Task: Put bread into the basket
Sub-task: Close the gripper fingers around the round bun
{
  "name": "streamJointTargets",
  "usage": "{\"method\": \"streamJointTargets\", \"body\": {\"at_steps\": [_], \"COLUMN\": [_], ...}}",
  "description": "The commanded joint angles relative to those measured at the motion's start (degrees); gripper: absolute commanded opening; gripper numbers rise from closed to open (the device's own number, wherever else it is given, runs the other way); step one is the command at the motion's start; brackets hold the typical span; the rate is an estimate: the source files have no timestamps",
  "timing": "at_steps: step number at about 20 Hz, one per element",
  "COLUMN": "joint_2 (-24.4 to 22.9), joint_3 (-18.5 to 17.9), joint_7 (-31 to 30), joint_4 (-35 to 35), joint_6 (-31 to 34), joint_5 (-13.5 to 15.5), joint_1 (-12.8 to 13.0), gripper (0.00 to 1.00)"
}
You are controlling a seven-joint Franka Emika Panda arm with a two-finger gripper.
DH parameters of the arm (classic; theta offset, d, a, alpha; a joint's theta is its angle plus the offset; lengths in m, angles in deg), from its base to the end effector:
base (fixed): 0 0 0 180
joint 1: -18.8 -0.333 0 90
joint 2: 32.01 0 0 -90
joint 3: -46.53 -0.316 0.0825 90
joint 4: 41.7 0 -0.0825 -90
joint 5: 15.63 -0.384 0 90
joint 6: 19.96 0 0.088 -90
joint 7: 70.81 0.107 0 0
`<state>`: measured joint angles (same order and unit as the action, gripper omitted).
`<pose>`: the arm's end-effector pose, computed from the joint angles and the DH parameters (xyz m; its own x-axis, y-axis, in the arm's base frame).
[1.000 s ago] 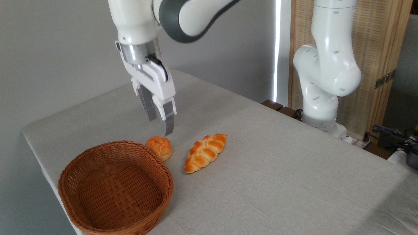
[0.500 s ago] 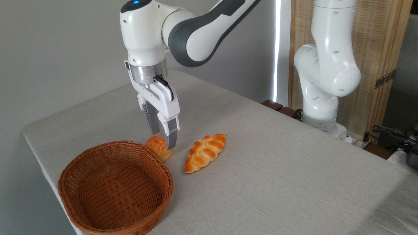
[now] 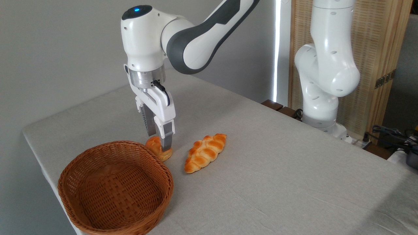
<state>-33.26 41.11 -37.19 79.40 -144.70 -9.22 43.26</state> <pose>0.5154 -0.1821 0.4322 0.6499 -0.7500 0.1230 -0.7583 -0.6509 0.0370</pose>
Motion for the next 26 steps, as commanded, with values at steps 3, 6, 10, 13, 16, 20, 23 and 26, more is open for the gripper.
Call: {"method": "streamJointTargets", "body": {"at_steps": [3, 6, 10, 13, 16, 20, 23, 26], "joint_2": [1.34, 1.34, 1.34, 1.34, 1.34, 1.34, 1.17, 0.73], "joint_3": [-0.2, -0.2, -0.2, -0.2, -0.2, -0.2, -0.2, -0.2], "joint_7": [0.56, 0.74, 1.01, 1.18, 1.18, 1.18, 1.01, 1.09], "joint_4": [0.28, 0.28, 0.28, 0.36, 0.28, 0.28, 0.36, 0.28], "joint_6": [-2.79, -2.79, -2.53, -2.35, -2.44, -2.35, -2.0, -1.03], "joint_5": [0.09, -1.04, -2.81, -2.81, -2.81, -2.81, -2.81, -2.81], "joint_1": [1.11, 1.11, 1.2, 1.11, 1.11, 1.11, 1.2, 1.2], "gripper": [1.0, 1.0, 0.61, 0.41, 0.41, 0.41, 0.41, 0.41]}}
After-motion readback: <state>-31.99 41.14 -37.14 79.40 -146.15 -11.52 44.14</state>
